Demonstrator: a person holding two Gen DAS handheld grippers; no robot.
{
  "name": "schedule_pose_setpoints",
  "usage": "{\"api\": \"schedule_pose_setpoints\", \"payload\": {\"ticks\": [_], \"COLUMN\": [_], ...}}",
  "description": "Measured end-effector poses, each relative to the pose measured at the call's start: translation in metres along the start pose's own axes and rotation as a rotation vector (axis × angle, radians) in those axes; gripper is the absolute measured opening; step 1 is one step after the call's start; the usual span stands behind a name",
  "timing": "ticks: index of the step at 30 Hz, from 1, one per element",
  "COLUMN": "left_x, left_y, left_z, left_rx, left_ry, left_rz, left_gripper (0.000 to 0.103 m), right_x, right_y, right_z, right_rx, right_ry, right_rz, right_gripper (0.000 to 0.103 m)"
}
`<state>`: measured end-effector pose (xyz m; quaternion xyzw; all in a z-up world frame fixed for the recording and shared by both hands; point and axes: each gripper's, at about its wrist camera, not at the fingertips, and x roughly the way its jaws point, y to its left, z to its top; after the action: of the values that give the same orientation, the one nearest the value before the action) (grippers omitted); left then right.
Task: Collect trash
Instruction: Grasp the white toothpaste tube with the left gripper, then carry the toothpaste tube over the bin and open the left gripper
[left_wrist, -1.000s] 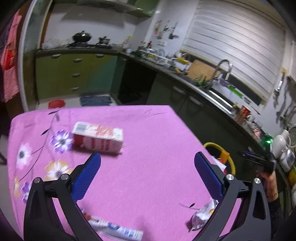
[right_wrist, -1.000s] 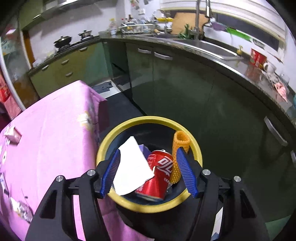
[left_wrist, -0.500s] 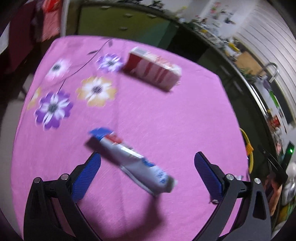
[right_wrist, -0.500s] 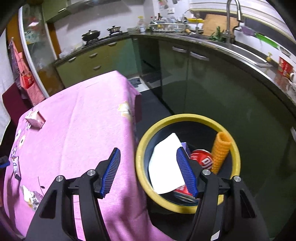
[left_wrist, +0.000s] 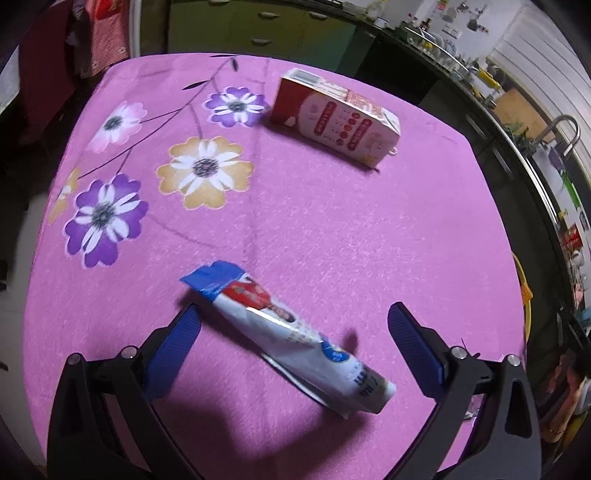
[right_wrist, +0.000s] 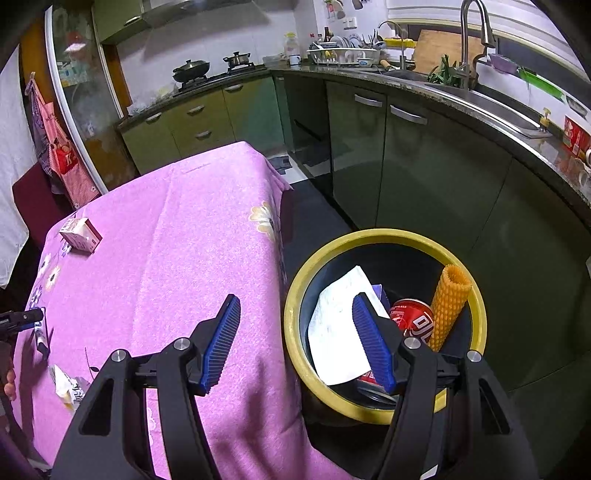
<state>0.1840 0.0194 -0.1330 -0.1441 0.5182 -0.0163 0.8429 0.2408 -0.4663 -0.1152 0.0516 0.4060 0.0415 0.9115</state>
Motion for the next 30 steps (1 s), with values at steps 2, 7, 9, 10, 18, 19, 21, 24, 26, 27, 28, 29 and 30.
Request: {"api": "schedule_pose_setpoints", "payload": {"ticks": [2,7,9,10,18,19,21,24,26,27,28,29,30], "left_x": [0.002,0.004,0.005,0.005,0.01,0.01,0.01,0.004,-0.001,-0.006,-0.011,-0.014,-0.019], "left_y": [-0.004,-0.016,-0.018,-0.019,-0.034,-0.036,-0.042,-0.054,-0.062,-0.068,-0.075,-0.081,-0.088], "left_z": [0.001,0.004,0.006,0.007,0.004,0.003,0.001,-0.001,-0.001,0.0,0.001,0.003,0.004], "left_rx": [0.021,0.086,0.1,0.106,0.186,0.197,0.215,0.256,0.281,0.298,0.317,0.333,0.355], "left_ry": [0.0,-0.012,-0.014,-0.014,0.004,0.007,0.01,0.004,-0.001,-0.008,-0.014,-0.016,-0.022], "left_rz": [0.001,0.023,0.027,0.027,-0.029,-0.035,-0.051,-0.07,-0.086,-0.097,-0.108,-0.121,-0.137], "left_gripper": [0.094,0.069,0.057,0.054,0.025,0.025,0.025,0.025,0.025,0.025,0.025,0.025,0.025], "right_x": [-0.002,-0.003,-0.003,-0.003,-0.005,-0.006,-0.005,-0.007,-0.008,-0.009,-0.01,-0.011,-0.011], "right_y": [0.001,0.004,0.006,0.005,0.003,0.003,0.003,0.001,0.0,-0.002,-0.003,-0.005,-0.006], "right_z": [0.001,0.002,0.002,0.002,0.002,0.002,0.002,0.002,0.002,0.002,0.002,0.002,0.001], "right_rx": [0.002,-0.004,-0.009,-0.009,-0.001,0.0,-0.001,0.002,0.009,0.013,0.017,0.021,0.024], "right_ry": [-0.005,-0.007,-0.004,-0.003,-0.004,-0.004,-0.003,-0.005,-0.009,-0.011,-0.013,-0.016,-0.017], "right_rz": [0.004,0.013,0.014,0.015,0.018,0.017,0.017,0.013,0.012,0.011,0.01,0.01,0.009], "right_gripper": [0.063,0.063,0.063,0.063,0.063,0.063,0.063,0.063,0.063,0.063,0.063,0.063,0.063]}}
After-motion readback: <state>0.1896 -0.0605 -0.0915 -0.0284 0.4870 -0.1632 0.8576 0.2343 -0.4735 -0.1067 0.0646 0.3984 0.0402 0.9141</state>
